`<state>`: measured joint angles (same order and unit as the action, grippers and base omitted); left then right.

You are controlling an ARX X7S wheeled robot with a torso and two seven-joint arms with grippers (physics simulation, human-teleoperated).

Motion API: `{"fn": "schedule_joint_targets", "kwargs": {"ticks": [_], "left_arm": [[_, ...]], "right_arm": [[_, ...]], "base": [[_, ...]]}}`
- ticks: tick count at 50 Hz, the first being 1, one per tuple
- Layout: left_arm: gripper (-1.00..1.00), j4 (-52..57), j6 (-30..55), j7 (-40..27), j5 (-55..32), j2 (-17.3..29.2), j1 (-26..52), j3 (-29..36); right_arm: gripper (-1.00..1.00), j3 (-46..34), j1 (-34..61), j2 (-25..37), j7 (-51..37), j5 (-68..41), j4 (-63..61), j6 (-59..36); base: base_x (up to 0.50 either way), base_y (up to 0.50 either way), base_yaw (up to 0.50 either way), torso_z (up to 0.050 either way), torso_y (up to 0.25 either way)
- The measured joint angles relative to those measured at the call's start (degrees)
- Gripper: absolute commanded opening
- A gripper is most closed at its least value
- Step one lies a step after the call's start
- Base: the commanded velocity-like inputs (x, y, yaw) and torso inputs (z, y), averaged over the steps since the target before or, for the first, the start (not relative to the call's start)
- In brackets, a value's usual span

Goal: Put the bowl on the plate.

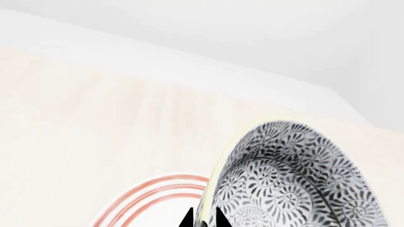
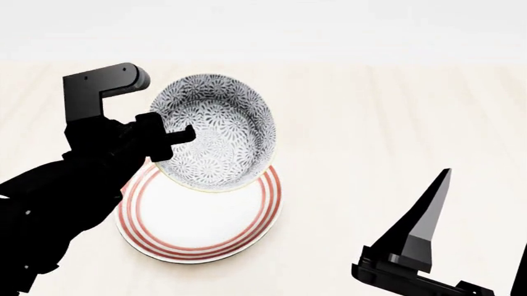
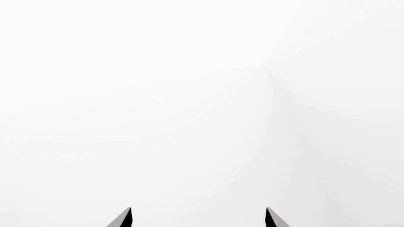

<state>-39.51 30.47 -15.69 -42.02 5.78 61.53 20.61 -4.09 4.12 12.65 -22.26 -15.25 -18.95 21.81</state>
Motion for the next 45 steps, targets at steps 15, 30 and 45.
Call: {"fn": "schedule_joint_targets", "kwargs": {"ticks": [15, 30, 45], "left_arm": [[-1.0, -18.03, -1.61, 3.84, -0.95, -2.54, 8.06, -0.96], [-1.0, -27.29, -2.1, 6.11, -3.9, -4.06, 11.2, 2.35], [-1.0, -33.77, -3.67, 6.39, -12.01, -4.44, 12.15, 9.7]], "right_arm": [[1.0, -0.62, -0.11, 0.39, -0.19, -0.19, 0.23, 0.34], [1.0, -1.09, -0.26, 0.76, -0.5, -0.28, 0.39, 0.67], [1.0, -1.44, -0.34, 1.12, -0.85, -0.37, 0.58, 0.95]], "base": [[0.0, 0.0, 0.0, 0.0, 0.001], [0.0, 0.0, 0.0, 0.0, 0.0], [0.0, 0.0, 0.0, 0.0, 0.0]]}}
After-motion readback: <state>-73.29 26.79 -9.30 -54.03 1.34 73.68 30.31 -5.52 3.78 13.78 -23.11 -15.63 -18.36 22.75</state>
